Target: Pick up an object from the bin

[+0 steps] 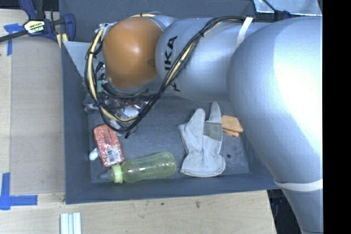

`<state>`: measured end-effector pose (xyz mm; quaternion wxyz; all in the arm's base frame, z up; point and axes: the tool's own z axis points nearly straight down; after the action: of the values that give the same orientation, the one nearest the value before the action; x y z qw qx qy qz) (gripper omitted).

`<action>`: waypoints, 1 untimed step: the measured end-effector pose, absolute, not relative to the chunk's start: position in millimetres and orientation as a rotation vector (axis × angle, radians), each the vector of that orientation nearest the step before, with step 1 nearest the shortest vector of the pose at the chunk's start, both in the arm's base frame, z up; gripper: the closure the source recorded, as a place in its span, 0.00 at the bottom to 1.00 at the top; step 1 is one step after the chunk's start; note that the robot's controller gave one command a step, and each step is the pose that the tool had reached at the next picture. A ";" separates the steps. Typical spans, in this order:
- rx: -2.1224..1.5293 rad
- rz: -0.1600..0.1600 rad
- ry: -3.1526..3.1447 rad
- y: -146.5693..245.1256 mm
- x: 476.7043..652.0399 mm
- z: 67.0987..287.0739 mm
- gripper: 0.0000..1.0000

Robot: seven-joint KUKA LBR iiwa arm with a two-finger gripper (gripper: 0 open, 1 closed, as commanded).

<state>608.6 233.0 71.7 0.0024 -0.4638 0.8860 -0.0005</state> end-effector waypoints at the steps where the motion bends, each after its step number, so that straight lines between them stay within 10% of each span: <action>1: -1.108 0.002 2.926 231.8 619.6 72.6 1.00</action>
Offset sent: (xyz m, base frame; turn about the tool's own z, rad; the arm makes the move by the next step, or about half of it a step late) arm 0.0000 0.0000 0.0000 0.0000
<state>619.6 231.8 72.6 0.0063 -0.3540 0.9352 0.0006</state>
